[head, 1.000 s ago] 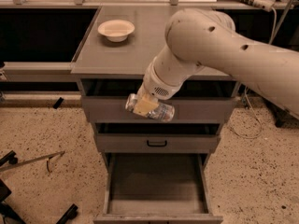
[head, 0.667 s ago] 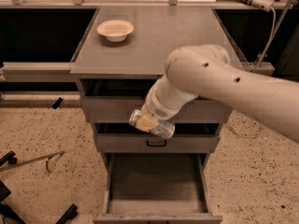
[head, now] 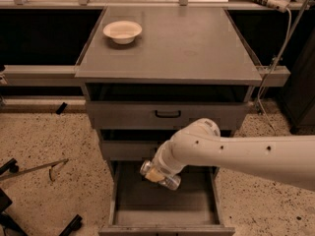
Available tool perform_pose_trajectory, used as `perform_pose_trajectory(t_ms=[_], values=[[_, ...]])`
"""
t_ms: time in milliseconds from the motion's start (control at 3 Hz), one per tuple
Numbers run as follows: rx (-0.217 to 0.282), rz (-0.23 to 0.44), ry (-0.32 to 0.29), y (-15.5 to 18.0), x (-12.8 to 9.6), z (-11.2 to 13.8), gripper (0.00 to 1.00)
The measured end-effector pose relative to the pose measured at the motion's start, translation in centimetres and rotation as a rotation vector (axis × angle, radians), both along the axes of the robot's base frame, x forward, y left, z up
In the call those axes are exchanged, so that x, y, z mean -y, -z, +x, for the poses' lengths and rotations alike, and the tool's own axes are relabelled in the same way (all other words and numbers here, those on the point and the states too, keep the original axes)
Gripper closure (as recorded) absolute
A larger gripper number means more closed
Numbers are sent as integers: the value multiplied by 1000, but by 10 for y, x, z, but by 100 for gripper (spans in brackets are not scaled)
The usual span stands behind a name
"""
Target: Place redbull can into bottom drawer
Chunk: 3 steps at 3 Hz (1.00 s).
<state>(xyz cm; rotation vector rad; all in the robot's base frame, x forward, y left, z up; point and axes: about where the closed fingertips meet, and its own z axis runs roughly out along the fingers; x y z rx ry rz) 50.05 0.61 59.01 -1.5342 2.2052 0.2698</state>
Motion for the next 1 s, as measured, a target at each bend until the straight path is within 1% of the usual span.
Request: perform_pose_trajectory(t_ms=[333,667,1000], values=[[-77,65,21,66,-16,-8,100],[-110,78,21,84,-19,-14,100],[-110,78,21,84,-19,-14,100]])
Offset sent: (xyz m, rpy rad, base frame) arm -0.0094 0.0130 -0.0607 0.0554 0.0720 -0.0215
